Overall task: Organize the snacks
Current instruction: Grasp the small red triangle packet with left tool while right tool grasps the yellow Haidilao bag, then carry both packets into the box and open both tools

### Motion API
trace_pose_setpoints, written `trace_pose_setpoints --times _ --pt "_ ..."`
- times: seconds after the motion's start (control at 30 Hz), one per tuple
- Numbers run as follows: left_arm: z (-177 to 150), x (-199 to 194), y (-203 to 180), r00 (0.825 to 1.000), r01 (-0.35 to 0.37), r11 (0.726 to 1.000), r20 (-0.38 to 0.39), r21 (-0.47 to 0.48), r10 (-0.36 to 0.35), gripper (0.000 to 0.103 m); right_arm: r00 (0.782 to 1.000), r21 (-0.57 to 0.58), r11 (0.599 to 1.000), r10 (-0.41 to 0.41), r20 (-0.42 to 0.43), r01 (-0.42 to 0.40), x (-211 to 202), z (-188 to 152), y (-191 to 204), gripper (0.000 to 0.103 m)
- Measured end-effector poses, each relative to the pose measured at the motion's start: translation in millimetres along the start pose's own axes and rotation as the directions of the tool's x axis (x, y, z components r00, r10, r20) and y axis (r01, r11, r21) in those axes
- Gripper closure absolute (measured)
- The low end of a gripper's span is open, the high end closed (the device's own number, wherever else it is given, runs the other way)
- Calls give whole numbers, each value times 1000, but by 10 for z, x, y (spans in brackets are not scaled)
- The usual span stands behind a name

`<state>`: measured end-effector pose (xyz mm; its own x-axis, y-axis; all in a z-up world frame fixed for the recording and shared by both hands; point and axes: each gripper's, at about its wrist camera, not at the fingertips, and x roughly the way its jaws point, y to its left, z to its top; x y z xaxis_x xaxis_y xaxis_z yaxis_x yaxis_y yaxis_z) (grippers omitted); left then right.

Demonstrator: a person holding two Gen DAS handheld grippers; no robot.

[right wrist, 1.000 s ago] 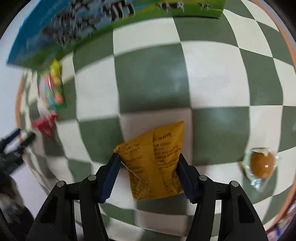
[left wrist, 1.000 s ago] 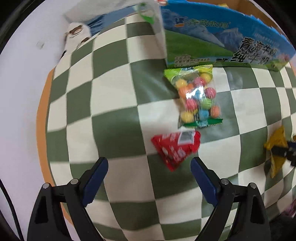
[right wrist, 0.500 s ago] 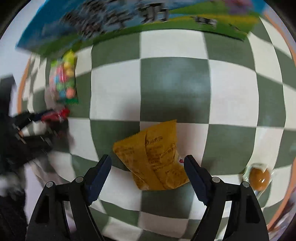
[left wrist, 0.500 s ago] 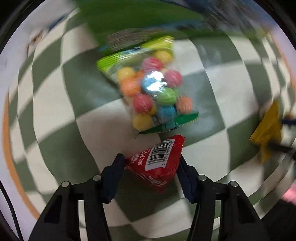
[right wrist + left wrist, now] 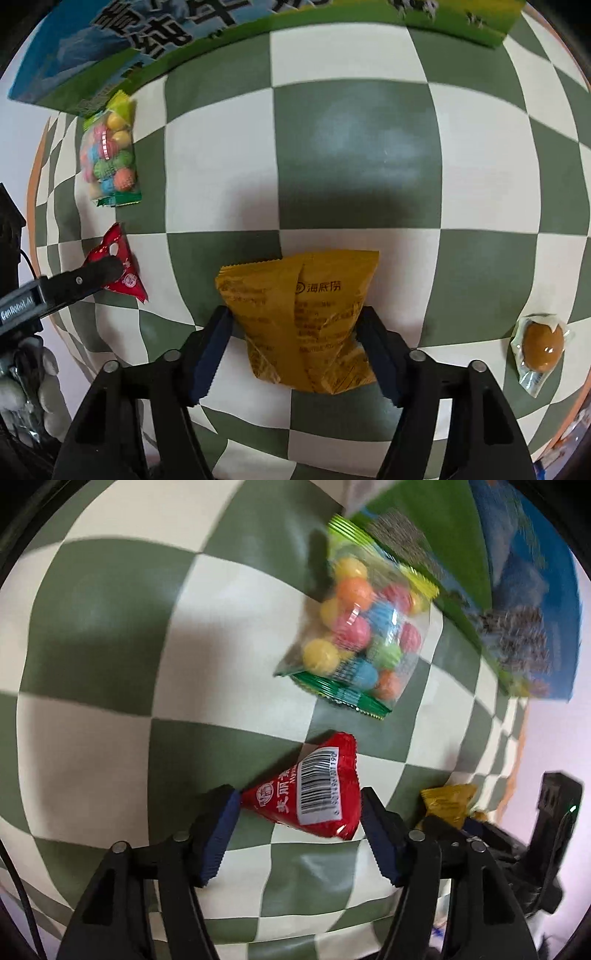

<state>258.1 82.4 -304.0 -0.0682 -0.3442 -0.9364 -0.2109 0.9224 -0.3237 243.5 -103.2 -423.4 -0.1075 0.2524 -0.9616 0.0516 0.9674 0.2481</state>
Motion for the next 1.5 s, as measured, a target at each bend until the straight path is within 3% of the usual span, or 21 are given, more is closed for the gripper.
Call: trace_pose_setpoints --times 0.13,0.23,0.5,0.77,0.9,1.0,1.1,1.17,1.3,1.5 --pt "60 73 -188 994 -111 992 30 60 109 39 1000 19 1000 -1 2 1 67 52 -32 31" --pt "11 91 -350 981 -182 983 80 25 180 50 999 0 999 -50 20 50 119 20 71 39" --pt "-344 46 -584 987 -129 991 97 22 126 55 995 -21 997 -66 74 68 -61 -161 211 46" --pt "-653 -501 -1052 987 -22 999 159 47 14 55 982 -92 994 76 172 -61 -872 -192 231 47" --pt "-471 -1181 -1226 968 44 995 242 89 -64 55 956 -130 983 157 247 -128 -1533 -65 250 47" --pt "-184 -1480 -1507 961 67 989 258 130 -99 55 934 -138 977 197 298 -162 -1946 45 317 47" --pt "136 -1781 -1681 951 64 984 289 165 -110 55 908 -149 975 209 364 -164 -2332 438 292 47" --pt "343 -1868 -1814 945 39 983 313 178 -95 55 898 -141 983 166 408 -118 -2485 772 324 47" --pt "854 -1813 -1998 951 32 983 299 179 -85 55 906 -121 992 90 414 -43 -2538 1341 274 47" --pt "1406 -1461 -2184 975 0 986 218 168 -37 55 925 -106 993 -12 379 57 -2298 1844 221 47"
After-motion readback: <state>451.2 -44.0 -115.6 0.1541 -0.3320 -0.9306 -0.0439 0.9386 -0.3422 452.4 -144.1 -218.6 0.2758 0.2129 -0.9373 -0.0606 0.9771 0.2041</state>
